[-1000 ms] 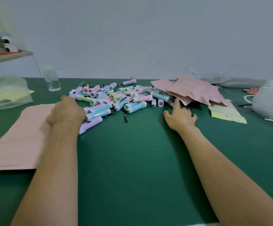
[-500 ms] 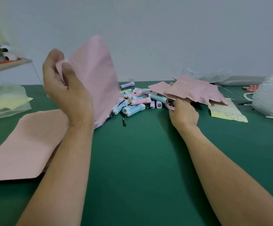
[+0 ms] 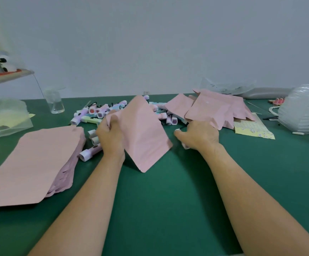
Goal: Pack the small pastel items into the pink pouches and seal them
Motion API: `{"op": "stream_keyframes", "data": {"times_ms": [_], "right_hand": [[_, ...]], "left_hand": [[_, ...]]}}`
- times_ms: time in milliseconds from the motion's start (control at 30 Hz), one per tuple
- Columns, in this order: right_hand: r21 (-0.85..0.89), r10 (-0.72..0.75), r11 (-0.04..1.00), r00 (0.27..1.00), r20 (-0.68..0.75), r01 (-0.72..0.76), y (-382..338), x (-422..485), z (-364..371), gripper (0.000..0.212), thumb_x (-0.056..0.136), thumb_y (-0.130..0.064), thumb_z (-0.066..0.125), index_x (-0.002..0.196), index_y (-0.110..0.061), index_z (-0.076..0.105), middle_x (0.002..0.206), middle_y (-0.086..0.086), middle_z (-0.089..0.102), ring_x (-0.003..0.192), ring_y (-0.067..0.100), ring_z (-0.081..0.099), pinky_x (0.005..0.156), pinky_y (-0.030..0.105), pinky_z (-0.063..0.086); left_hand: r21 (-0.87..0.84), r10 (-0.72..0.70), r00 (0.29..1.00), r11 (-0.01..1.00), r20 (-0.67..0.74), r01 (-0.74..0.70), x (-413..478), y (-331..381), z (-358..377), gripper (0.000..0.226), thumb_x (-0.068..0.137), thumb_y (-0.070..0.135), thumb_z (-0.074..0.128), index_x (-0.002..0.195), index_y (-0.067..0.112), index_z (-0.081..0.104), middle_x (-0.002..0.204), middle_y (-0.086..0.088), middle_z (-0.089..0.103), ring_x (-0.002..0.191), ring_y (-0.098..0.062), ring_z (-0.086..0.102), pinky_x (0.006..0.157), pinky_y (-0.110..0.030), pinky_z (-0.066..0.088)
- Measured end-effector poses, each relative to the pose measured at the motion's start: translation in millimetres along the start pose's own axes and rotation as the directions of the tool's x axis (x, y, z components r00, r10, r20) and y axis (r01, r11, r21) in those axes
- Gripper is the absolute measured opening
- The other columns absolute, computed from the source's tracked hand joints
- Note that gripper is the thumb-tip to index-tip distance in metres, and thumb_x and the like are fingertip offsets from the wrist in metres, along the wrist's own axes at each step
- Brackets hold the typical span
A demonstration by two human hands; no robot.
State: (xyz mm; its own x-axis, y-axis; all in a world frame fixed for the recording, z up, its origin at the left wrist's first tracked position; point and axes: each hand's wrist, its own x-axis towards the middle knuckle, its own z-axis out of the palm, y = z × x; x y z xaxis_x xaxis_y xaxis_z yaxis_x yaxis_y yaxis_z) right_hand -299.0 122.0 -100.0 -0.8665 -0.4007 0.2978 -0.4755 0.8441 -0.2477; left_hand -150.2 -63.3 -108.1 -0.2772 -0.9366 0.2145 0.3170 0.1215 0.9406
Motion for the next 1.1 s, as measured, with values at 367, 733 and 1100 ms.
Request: {"op": "stream_keyframes", "data": {"times_ms": [367, 733, 1100], "right_hand": [[0.929, -0.175, 0.263, 0.934, 0.311, -0.260, -4.5, 1.1, -20.7, 0.052, 0.095, -0.062, 0.054, 0.103, -0.017, 0.079, 0.091, 0.003, 0.078, 0.075, 0.017, 0.071, 0.055, 0.026, 0.052], [0.906, -0.314, 0.273, 0.860, 0.402, -0.324, 2.7, -2.9, -16.3, 0.017, 0.093, -0.028, 0.075, 0.093, -0.012, 0.081, 0.090, 0.007, 0.076, 0.073, 0.017, 0.069, 0.059, 0.026, 0.055], [0.994, 0.232, -0.091, 0.969, 0.080, -0.060, 9.8, 8.5, -15.1, 0.025, 0.106, -0.029, 0.055, 0.098, -0.011, 0.070, 0.091, 0.001, 0.066, 0.080, 0.016, 0.059, 0.055, 0.022, 0.052]], "left_hand": [[0.253, -0.132, 0.752, 0.966, 0.645, -0.048, -13.5, 5.2, -2.0, 0.018, 0.099, 0.046, 0.070, 0.089, 0.040, 0.083, 0.086, 0.001, 0.081, 0.067, -0.010, 0.073, 0.059, -0.022, 0.059], [0.229, -0.201, 0.720, 0.971, 0.664, 0.060, -13.3, 8.6, -6.1, 0.047, 0.085, 0.069, 0.072, 0.105, 0.028, 0.083, 0.104, -0.011, 0.081, 0.089, -0.024, 0.074, 0.086, -0.039, 0.061], [0.053, -0.360, 0.552, 0.868, 0.752, 0.493, -4.1, 9.0, -14.1, 0.021, 0.083, 0.021, 0.084, 0.100, 0.008, 0.082, 0.113, -0.020, 0.077, 0.082, -0.019, 0.079, 0.066, -0.025, 0.065]]}}
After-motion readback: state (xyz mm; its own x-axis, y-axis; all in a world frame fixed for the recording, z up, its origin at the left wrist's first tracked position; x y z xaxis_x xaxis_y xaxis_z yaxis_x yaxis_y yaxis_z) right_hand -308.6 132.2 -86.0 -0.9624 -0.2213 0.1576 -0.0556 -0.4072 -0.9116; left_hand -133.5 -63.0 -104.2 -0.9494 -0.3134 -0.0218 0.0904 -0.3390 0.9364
